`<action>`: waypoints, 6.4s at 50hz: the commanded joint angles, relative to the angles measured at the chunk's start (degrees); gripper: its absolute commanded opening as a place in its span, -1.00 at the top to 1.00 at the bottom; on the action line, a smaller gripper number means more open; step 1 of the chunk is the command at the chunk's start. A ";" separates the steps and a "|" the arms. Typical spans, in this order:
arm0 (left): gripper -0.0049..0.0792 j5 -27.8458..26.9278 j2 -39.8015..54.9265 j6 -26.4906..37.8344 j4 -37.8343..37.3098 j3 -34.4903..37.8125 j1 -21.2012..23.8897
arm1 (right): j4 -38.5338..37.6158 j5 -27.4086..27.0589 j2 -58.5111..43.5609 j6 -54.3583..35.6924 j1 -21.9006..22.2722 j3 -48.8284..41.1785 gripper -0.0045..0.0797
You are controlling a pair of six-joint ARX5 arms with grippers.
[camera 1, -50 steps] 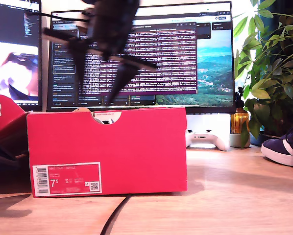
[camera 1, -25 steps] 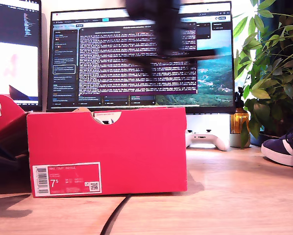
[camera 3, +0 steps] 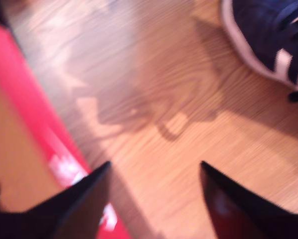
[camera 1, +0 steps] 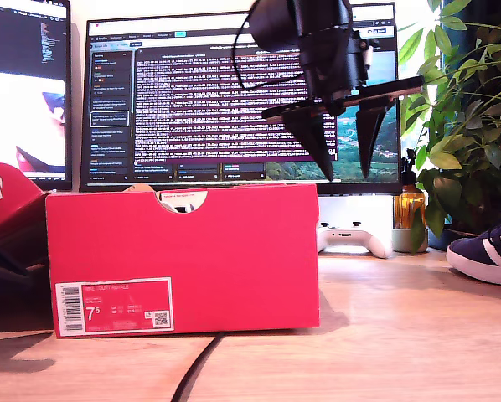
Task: Pack the blue shoes by picking the first shoe and placing it inside the red shoebox, left side, then picking and rotating the second shoe and placing it in the shoebox
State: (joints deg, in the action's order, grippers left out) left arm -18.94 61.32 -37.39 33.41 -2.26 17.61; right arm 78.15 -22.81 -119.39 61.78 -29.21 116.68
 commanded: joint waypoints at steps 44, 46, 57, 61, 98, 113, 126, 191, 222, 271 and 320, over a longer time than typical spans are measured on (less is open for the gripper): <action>0.93 -0.02 0.17 -0.09 0.42 -0.57 0.15 | 0.22 -2.27 26.82 16.57 16.63 -30.49 -0.63; 0.93 -0.02 0.20 -0.09 0.42 -0.57 0.15 | 0.22 -2.27 27.52 16.92 17.22 -32.09 -0.63; 0.93 -0.02 0.17 -0.09 0.42 -0.57 0.15 | 0.22 -1.73 28.98 17.92 20.09 -38.66 -0.63; 0.93 -0.02 0.17 -0.09 0.44 -0.57 0.15 | 0.22 -1.60 28.98 18.45 20.87 -40.13 -0.63; 0.93 -0.02 0.20 -0.09 0.44 -0.57 0.15 | -10.23 -0.17 28.92 20.24 25.35 -53.27 -0.46; 0.93 -0.02 0.17 -0.09 0.42 -0.57 0.15 | -17.94 1.90 28.92 18.05 27.76 -59.58 -0.04; 0.93 -0.02 0.20 -0.09 0.42 -0.57 0.15 | -20.52 0.98 28.92 11.98 29.09 -60.57 0.92; 0.93 -0.02 0.17 -0.09 0.44 -0.57 0.15 | -19.67 22.60 29.24 -92.15 21.81 -16.76 0.92; 0.93 0.35 0.17 -0.15 2.99 -0.57 0.15 | -46.60 28.68 27.36 -103.73 5.68 -16.76 0.92; 0.93 -0.35 0.17 -4.83 12.02 -0.68 0.20 | -55.30 25.42 7.63 -119.21 -0.48 -16.76 0.92; 0.93 -0.31 0.17 -6.12 11.89 -0.68 0.20 | -53.05 24.41 1.79 -126.29 -0.74 -15.17 0.92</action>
State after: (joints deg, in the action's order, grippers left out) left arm -19.25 61.34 -43.35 44.03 -2.26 17.63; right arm 25.06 2.00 -116.16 -63.72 -29.02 100.49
